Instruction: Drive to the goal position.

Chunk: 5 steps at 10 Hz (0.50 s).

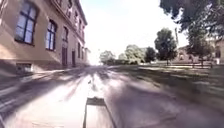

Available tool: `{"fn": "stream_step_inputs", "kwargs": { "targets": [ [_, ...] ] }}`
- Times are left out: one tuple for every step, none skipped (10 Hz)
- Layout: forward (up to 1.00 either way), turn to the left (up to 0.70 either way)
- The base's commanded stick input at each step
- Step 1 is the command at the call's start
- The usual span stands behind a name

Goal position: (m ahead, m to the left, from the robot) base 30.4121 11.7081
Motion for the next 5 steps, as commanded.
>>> {"fn": "stream_step_inputs", "kwargs": {
  "targets": [
    [0.70,0.00],
    [0.70,0.00],
    [0.70,0.10],
    [0.70,0.14],
    [0.70,0.00]
  ]
}}
